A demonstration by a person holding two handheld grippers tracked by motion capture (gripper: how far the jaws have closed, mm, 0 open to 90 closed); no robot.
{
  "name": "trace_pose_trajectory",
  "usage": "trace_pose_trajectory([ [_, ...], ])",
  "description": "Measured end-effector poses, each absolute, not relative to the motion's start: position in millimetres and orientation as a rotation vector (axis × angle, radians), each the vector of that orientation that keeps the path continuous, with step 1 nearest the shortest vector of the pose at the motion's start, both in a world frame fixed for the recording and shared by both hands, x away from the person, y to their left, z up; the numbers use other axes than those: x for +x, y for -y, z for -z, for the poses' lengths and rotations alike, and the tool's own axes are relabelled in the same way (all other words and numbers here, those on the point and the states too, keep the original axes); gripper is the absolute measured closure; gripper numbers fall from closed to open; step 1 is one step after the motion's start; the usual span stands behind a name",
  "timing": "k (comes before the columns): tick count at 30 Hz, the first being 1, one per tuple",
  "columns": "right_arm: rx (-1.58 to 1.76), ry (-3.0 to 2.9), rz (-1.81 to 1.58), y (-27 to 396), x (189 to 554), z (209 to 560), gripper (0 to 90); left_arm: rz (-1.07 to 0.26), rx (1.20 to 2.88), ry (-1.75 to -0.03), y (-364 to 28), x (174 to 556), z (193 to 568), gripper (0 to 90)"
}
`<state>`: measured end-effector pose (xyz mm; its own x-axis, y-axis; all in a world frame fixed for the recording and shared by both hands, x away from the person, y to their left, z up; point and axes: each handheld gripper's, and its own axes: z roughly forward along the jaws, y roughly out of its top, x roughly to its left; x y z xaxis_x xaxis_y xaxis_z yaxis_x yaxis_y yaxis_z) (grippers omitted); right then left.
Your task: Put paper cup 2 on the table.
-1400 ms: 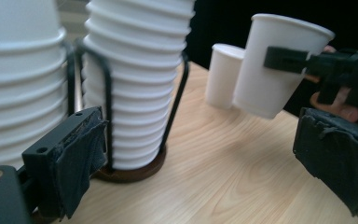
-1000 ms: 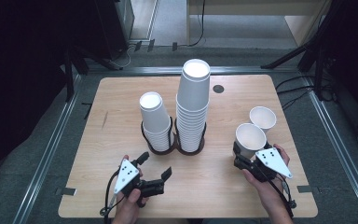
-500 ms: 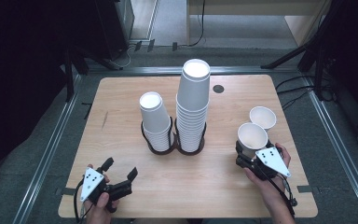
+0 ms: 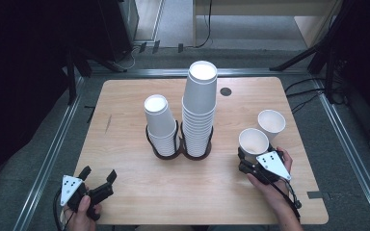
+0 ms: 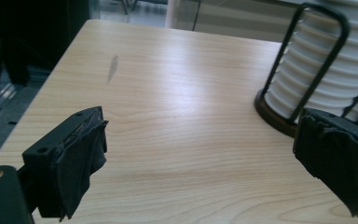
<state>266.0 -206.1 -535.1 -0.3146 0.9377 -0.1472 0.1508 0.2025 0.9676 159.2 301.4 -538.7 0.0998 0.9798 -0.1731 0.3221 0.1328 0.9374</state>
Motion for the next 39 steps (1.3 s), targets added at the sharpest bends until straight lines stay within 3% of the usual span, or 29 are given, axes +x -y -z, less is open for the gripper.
trace_pose_trajectory([
  [20, 1.011, -1.754, -1.212, 201, 265, 539, 11.9, -0.857, 1.411, -1.429, -304, 163, 545, 2.8],
  [24, 1.006, -1.783, -1.239, 201, 262, 535, 0.3, -0.857, 1.416, -1.431, -304, 164, 545, 2.8],
  [39, 1.014, -1.853, -1.255, 215, 246, 528, 0.0, -0.863, 1.411, -1.433, -307, 164, 544, 2.9],
])
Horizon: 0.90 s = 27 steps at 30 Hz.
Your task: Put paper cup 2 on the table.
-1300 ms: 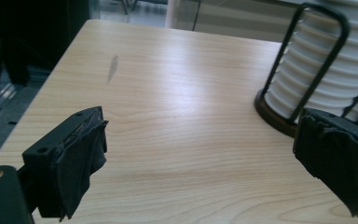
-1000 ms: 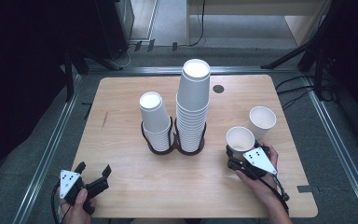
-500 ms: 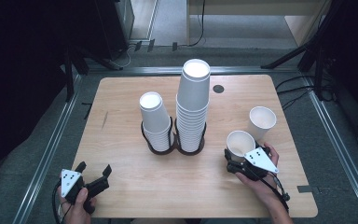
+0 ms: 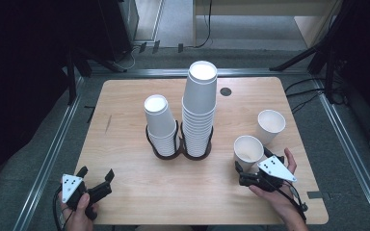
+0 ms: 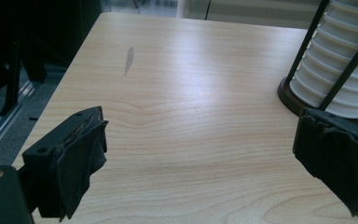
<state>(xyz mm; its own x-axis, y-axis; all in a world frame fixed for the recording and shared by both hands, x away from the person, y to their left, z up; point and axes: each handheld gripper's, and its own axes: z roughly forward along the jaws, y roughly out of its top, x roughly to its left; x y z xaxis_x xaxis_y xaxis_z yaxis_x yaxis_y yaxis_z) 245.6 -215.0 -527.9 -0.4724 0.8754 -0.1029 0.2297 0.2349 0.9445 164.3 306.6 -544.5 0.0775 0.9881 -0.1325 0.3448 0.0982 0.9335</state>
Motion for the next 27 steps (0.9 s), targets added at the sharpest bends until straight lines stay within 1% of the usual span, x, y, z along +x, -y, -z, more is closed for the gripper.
trace_pose_trajectory([
  [14, 1.005, -1.854, -1.233, 244, 224, 524, 0.0, -0.865, 1.418, -1.437, -306, 166, 545, 2.8],
  [27, 1.110, -1.796, -1.173, 284, 218, 531, 0.0, -0.866, 1.442, -1.440, -305, 167, 547, 2.9],
])
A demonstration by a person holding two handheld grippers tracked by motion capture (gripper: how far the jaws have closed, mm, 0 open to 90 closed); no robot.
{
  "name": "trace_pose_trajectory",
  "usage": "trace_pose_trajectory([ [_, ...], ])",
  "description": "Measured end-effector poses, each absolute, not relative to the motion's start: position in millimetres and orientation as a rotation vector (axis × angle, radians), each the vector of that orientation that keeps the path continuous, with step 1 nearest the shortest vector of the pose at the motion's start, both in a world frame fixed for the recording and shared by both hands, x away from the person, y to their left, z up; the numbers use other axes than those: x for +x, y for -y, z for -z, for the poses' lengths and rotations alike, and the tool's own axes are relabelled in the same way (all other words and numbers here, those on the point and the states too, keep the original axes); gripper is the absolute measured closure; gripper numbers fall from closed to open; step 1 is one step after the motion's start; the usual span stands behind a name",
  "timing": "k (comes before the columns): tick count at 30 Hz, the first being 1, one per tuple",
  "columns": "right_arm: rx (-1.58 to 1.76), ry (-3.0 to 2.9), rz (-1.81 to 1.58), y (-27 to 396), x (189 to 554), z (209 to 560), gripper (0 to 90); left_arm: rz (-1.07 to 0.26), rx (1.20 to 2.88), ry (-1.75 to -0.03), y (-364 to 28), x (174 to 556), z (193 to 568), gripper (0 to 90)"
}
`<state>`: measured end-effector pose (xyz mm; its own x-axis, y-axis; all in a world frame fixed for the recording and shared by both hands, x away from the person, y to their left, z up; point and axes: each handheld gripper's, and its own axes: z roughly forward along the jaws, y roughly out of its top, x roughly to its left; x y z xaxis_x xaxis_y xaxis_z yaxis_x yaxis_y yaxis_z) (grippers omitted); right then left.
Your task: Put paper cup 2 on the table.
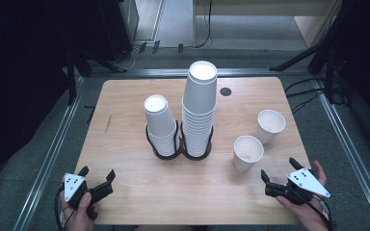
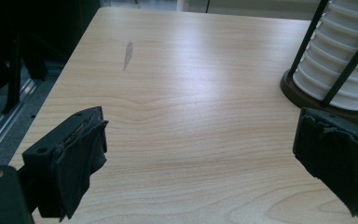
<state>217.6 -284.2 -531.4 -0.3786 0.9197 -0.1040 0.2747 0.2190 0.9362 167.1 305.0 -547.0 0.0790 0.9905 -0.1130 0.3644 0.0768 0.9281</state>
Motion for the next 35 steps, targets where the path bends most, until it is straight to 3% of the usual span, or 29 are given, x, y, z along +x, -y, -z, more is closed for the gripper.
trace_pose_trajectory([
  [35, 1.435, -1.600, -1.000, 378, 203, 546, 0.0, -0.851, 1.485, -1.457, -301, 174, 551, 2.9],
])
